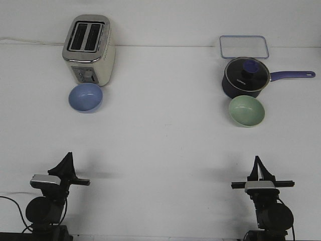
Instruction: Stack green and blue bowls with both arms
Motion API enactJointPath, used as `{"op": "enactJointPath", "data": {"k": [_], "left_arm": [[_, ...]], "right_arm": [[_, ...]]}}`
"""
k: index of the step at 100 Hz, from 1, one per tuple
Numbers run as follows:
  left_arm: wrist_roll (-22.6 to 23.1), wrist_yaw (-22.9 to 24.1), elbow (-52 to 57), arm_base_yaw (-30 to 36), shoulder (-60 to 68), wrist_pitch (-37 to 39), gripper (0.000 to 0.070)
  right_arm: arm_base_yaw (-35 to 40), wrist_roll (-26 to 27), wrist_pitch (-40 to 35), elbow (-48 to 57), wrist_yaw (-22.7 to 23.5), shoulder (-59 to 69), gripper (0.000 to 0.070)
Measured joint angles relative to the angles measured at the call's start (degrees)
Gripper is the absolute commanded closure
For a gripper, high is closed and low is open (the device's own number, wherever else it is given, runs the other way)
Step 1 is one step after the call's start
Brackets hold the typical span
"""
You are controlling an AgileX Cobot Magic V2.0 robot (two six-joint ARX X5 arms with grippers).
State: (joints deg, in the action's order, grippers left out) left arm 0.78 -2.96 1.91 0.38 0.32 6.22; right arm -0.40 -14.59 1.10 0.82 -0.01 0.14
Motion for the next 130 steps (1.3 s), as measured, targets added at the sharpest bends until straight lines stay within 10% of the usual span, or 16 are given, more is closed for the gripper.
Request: {"op": "enactJointPath", "data": {"k": [85, 130], "left_arm": [[0.0, 0.0, 0.0, 0.0, 0.0, 0.0, 0.0686], [0.0, 0.0, 0.0, 0.0, 0.0, 0.0, 0.0686]], "right_arm": [[0.0, 0.7, 1.8, 0.0, 0.1, 0.0, 0.0700], [0.0, 34.9, -3.5, 4.9, -1.3, 0.9, 0.0700]]}}
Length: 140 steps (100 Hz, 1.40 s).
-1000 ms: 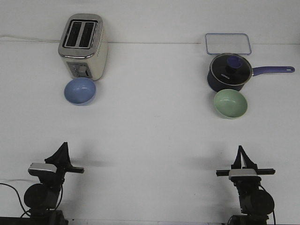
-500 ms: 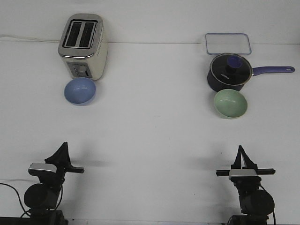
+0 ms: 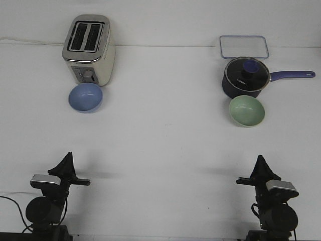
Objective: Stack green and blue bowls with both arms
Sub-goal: 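Reach the right gripper to the pale green bowl and grasp its rim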
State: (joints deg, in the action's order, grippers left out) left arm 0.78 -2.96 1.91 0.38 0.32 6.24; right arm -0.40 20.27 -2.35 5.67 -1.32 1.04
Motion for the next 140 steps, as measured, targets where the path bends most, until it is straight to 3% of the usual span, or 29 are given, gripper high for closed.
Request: {"op": "enactJointPath", "data": {"k": [26, 31, 38, 42, 55, 103, 140], "left_arm": [[0.0, 0.0, 0.0, 0.0, 0.0, 0.0, 0.0686], [0.0, 0.0, 0.0, 0.0, 0.0, 0.0, 0.0686], [0.0, 0.0, 0.0, 0.0, 0.0, 0.0, 0.0686], [0.0, 0.0, 0.0, 0.0, 0.0, 0.0, 0.0685], [0.0, 0.0, 0.0, 0.0, 0.0, 0.0, 0.0686], [0.0, 0.0, 0.0, 0.0, 0.0, 0.0, 0.0686], [0.0, 0.0, 0.0, 0.0, 0.0, 0.0, 0.0686]], "right_arm": [[0.0, 1.8, -14.9, 22.1, -1.7, 15.3, 0.0680], [0.0, 0.9, -18.3, 26.8, -1.7, 20.3, 0.0542], [0.0, -0.6, -23.1, 33.3, -1.7, 27.6, 0.0194], [0.0, -1.2, -25.4, 36.8, -1.7, 31.7, 0.0127], [-0.5, -3.8, -30.3, 46.8, -1.7, 44.5, 0.0129], [-9.7, -10.6, -35.0, 70.8, 1.6, 88.4, 0.0128], [-10.5, -13.0, -35.1, 76.9, 3.1, 104.4, 0.0129]]}}
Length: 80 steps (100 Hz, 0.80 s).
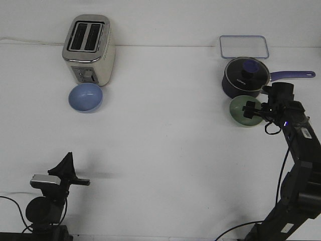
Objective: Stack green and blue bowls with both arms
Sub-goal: 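Reach the right gripper to the pale green bowl and grasp its rim, then lift the green bowl and carry it toward the robot, center of table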
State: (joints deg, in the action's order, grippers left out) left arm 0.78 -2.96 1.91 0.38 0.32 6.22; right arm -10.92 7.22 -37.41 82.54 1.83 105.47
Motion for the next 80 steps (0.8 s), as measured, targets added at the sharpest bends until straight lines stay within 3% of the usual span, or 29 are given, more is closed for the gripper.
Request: {"op": "enactJointPath", "data": {"k": [10, 14, 34, 49, 69, 80], "left_arm": [[0.0, 0.0, 0.0, 0.0, 0.0, 0.0, 0.0686], [0.0, 0.0, 0.0, 0.0, 0.0, 0.0, 0.0686], [0.0, 0.0, 0.0, 0.0, 0.0, 0.0, 0.0686], [0.0, 0.0, 0.0, 0.0, 0.0, 0.0, 0.0686], [0.0, 0.0, 0.0, 0.0, 0.0, 0.0, 0.0686], [0.0, 0.0, 0.0, 0.0, 0.0, 0.0, 0.0686]], "right_arm": [[0.0, 0.0, 0.5, 0.1, 0.9, 1.6, 0.0132], [0.0, 0.0, 0.5, 0.1, 1.3, 2.0, 0.0170], [0.0, -0.1, 0.5, 0.1, 3.1, 2.8, 0.0696], [-0.1, -0.3, 0.4, 1.2, 6.5, 2.8, 0.0700], [0.0, -0.7, -2.7, 1.8, 6.5, 0.3, 0.0700], [0.0, -1.0, -5.3, 1.5, 9.8, -4.9, 0.0700]]}}
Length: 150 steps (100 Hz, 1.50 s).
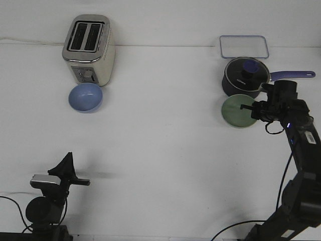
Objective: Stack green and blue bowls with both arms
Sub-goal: 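Lift the green bowl and carry it toward the robot, center of table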
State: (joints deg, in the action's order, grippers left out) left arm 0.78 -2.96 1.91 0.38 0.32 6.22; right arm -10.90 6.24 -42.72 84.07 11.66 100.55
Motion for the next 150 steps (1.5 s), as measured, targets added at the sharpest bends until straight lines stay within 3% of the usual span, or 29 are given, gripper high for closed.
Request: {"op": "enactJointPath", "data": {"k": [29, 42, 58, 73, 106, 150], "left_arm": [[0.0, 0.0, 0.0, 0.0, 0.0, 0.0, 0.0686], [0.0, 0.0, 0.0, 0.0, 0.0, 0.0, 0.0686], [0.0, 0.0, 0.0, 0.0, 0.0, 0.0, 0.0686], [0.0, 0.0, 0.0, 0.0, 0.0, 0.0, 0.0686], [0.0, 0.0, 0.0, 0.0, 0.0, 0.0, 0.0686], [0.0, 0.0, 0.0, 0.0, 0.0, 0.0, 0.0686]], "right_arm": [[1.3, 1.3, -2.4, 0.1, 9.3, -16.7, 0.0700], [5.2, 2.0, -5.0, -0.1, 10.3, -21.0, 0.0700], [13.9, 2.7, -4.5, -6.4, 10.3, -26.9, 0.0700], [24.6, 6.3, 1.4, -16.9, 10.3, -30.4, 0.0700], [43.3, 14.7, 10.7, -31.8, 4.9, -29.0, 0.0700], [49.2, 16.0, 11.9, -32.7, 3.5, -19.6, 0.0700]]}}
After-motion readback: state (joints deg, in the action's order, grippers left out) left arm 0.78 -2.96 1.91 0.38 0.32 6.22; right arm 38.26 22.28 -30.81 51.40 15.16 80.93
